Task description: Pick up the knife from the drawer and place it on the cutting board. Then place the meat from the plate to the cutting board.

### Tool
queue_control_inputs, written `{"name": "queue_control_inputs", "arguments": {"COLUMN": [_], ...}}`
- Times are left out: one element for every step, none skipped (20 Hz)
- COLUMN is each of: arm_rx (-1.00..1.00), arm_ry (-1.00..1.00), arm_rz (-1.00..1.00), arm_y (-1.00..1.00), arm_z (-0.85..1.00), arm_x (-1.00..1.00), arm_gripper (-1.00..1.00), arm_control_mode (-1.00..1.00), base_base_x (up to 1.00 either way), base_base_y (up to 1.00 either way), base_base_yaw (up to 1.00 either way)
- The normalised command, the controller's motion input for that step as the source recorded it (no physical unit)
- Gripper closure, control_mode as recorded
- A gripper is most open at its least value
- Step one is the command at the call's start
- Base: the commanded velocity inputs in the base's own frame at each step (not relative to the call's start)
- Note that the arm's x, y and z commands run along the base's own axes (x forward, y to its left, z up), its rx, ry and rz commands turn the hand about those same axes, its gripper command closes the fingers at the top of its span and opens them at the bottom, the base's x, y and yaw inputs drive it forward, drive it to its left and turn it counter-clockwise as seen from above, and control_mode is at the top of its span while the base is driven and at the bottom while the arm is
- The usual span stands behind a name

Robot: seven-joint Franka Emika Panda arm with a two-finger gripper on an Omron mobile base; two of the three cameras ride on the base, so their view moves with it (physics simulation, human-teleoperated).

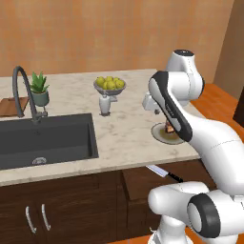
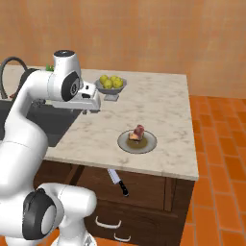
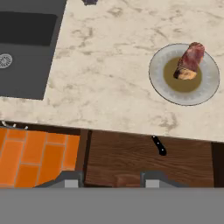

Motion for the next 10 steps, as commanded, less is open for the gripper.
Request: {"name": "queue_control_inputs", "arguments": {"arm_rx": [-0.03,0.0,0.0,0.0,0.0,0.0,0.0,0.0,0.0,0.0], "arm_ry": [0.0,0.0,0.0,0.0,0.0,0.0,0.0,0.0,0.0,0.0], "arm_rz": [0.0,0.0,0.0,0.0,0.0,0.0,0.0,0.0,0.0,0.0], "arm_y": [0.0,0.0,0.0,0.0,0.0,0.0,0.0,0.0,0.0,0.0], "arm_z": [-0.09,0.0,0.0,0.0,0.0,0.0,0.0,0.0,0.0,0.0], "arm_x": [0.0,0.0,0.0,0.0,0.0,0.0,0.0,0.0,0.0,0.0], "arm_gripper": [-1.0,-1.0,-1.0,-1.0,-1.0,-1.0,-1.0,-1.0,-1.0,-1.0], "arm_control_mode": [-1.0,1.0,1.0,1.0,1.0,1.0,1.0,1.0,1.0,1.0], "base_base_x": [0.0,-0.16,-0.75,-0.99,-1.0,-0.99,-0.89,-0.76,-0.52,-0.07], "base_base_y": [0.0,0.0,-0.26,-0.23,-0.27,-0.3,-0.36,-0.41,-0.33,-0.3], "base_base_yaw": [0.0,0.0,-0.07,-0.06,-0.06,-0.06,-0.06,-0.03,-0.01,0.0]}}
